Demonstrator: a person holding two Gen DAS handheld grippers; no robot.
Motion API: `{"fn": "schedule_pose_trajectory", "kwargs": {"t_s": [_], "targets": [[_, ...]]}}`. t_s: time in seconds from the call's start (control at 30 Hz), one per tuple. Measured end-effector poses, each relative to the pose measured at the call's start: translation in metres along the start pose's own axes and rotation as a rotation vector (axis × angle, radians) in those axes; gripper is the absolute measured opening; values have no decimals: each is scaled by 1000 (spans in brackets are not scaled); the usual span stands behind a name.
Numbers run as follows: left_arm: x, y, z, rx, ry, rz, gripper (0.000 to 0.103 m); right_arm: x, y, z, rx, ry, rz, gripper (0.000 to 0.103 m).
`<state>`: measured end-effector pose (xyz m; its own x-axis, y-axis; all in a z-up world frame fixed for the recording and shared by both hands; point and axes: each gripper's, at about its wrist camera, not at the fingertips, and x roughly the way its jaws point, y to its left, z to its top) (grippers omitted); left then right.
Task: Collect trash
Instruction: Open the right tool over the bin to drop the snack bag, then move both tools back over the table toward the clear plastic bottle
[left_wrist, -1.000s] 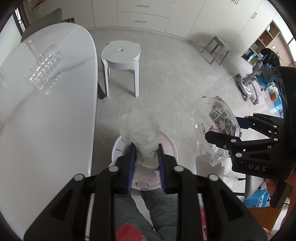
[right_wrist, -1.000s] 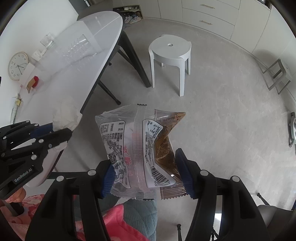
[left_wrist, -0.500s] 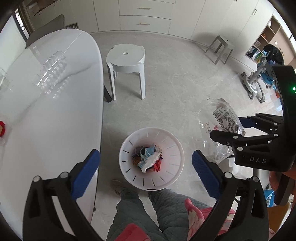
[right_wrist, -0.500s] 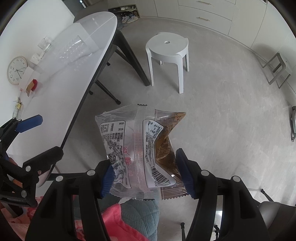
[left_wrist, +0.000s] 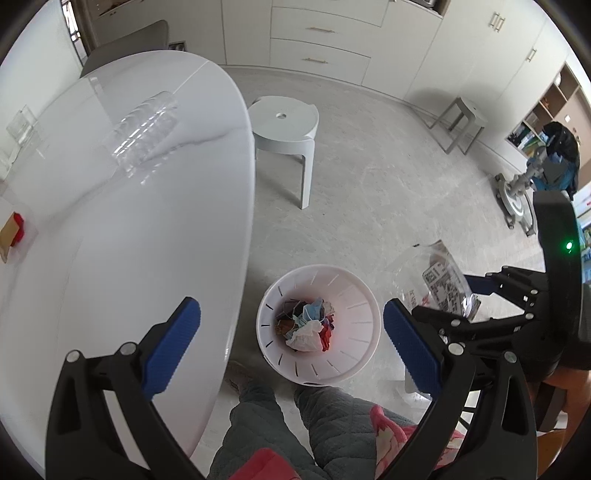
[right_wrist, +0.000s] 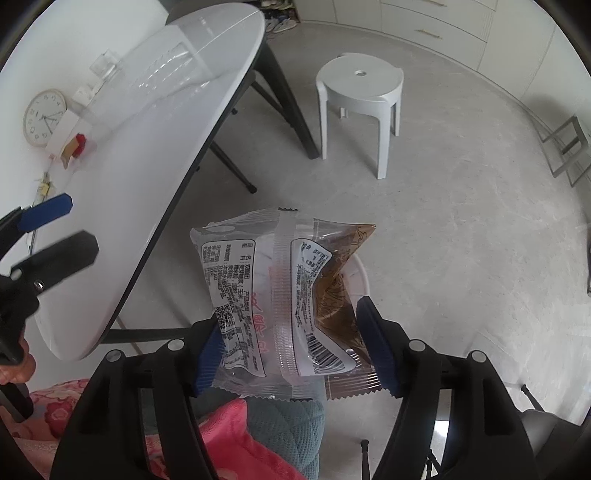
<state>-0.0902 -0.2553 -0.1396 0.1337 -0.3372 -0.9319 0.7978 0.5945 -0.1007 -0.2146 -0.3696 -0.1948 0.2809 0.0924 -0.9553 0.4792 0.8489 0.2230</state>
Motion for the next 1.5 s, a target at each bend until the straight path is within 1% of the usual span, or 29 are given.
{"fn": "schedule_pose_trajectory", "kwargs": {"t_s": [0.03, 0.1, 0.17, 0.67, 0.8, 0.93, 1.03, 1.2, 1.37, 1.5], "targets": [[0, 2, 0, -4, -1, 1, 95, 1, 3, 0, -1, 1, -4, 78], [-2, 4, -1, -13, -2, 1, 95, 2, 6, 1, 0, 5, -16, 93], [-3, 7, -1, -20, -4, 3, 95, 3, 9, 2, -4, 7, -30, 99], [-13, 34, -2, -83, -26, 21, 95, 5, 23, 12, -20, 8, -36, 100], [-16, 40, -3, -101, -35, 29, 95, 4, 27, 18, -24, 3, -38, 100], [-21, 55, -4, -118, -49, 44, 95, 4, 36, 28, -31, -10, -33, 100], [-27, 73, -6, -143, -67, 71, 95, 4, 49, 39, -32, -21, -26, 100], [-38, 124, -8, -230, -91, 118, 95, 6, 78, 67, -32, -40, -7, 100], [-44, 183, -13, -296, -114, 175, 95, 10, 122, 108, -20, -72, 39, 100], [-45, 221, -11, -304, -130, 194, 95, 18, 157, 147, 25, -88, 91, 100]]}}
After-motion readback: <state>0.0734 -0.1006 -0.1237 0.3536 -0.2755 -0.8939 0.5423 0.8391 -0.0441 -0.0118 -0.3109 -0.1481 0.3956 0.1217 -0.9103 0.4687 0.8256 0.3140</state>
